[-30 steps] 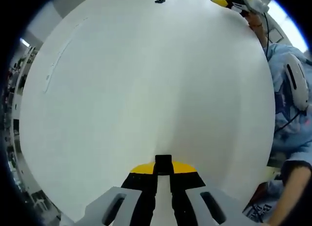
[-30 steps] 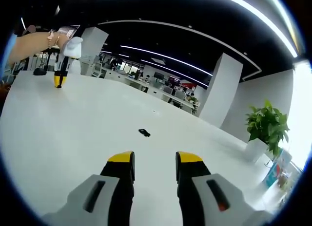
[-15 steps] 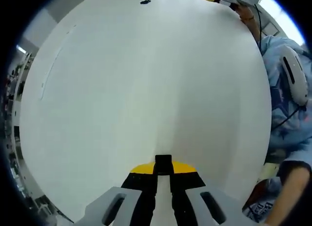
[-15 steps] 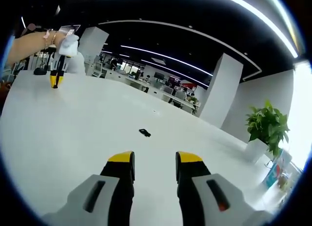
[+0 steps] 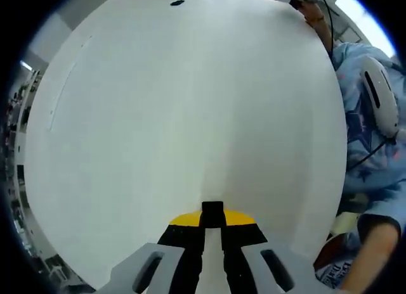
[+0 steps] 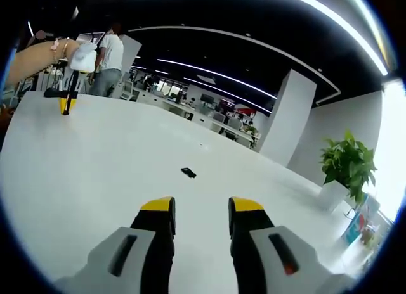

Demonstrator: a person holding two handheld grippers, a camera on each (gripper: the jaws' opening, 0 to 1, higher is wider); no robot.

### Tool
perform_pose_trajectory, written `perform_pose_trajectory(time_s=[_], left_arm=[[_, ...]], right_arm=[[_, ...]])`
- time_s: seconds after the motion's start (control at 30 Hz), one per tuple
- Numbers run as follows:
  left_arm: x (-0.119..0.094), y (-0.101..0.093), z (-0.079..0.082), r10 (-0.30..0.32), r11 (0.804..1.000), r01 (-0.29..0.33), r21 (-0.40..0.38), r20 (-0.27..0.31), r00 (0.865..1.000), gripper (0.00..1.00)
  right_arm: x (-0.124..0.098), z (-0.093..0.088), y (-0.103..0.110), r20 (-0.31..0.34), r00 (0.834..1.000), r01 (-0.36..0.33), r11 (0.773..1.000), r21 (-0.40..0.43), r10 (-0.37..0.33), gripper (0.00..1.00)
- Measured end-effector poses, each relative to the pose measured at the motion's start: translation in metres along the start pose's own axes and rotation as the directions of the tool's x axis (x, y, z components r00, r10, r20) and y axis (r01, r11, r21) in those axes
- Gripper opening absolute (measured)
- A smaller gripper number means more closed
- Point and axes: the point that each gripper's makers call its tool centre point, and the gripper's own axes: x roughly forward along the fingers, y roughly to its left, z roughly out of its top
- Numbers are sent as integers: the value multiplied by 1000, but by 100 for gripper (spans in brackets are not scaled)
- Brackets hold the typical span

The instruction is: Snap the two parts of the plastic buckle together until the buckle closes and remains connected.

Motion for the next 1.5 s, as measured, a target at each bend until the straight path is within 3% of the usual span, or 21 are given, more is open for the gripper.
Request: perform_pose_trajectory(time_s=[1.13,1.5], left_arm=[[0,-38,1,21,996,-19,82,-20,1000,8],[1,-57,6,18,993,-18,118,8,1000,8]], right_arm=[[0,-3,1,-14,1000,-2,1000,0,2,33],[0,-3,3,-20,1000,-11,1000,-11,10,33]])
